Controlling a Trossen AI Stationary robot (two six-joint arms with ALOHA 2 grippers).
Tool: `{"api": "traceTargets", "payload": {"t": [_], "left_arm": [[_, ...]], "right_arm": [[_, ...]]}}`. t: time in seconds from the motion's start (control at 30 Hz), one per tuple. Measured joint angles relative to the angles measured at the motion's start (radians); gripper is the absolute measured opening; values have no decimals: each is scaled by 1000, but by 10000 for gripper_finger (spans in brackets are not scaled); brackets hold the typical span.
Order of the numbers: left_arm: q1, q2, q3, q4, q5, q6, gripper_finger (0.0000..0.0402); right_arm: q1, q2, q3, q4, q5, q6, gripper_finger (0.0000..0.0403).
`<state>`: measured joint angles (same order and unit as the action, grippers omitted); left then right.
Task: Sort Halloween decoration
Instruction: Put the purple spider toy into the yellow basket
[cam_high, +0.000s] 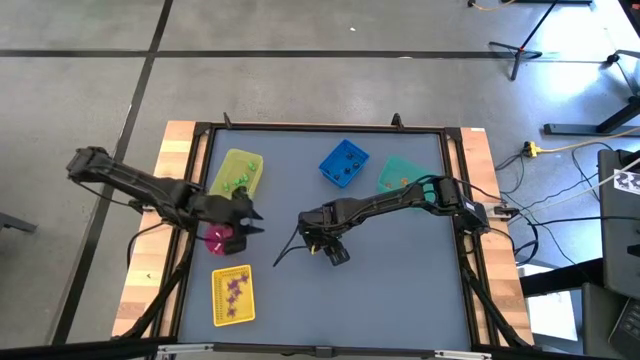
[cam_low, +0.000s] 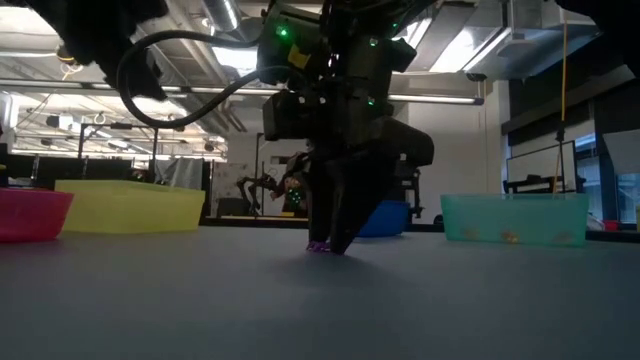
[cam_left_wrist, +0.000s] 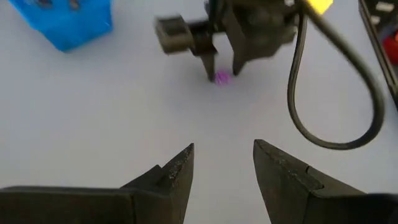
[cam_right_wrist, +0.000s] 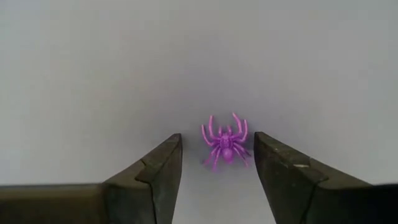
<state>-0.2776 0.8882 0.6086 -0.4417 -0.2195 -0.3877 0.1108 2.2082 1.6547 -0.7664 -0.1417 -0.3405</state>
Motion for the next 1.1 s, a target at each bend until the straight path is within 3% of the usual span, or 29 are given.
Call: {"api": "traceTargets", "payload": {"t": [0.17,0.5,1.1], "left_arm": [[-27,-135,0,-61,-89,-1,151],[-66,-333,0,-135,-232,-1,151],[-66,-367,0,-155,-235,6,151]], "right_arm": [[0,0,0,1,0,0,190],[0,1,0,6,1,1,131],[1,-2,-2,7,-6,3,114]]}}
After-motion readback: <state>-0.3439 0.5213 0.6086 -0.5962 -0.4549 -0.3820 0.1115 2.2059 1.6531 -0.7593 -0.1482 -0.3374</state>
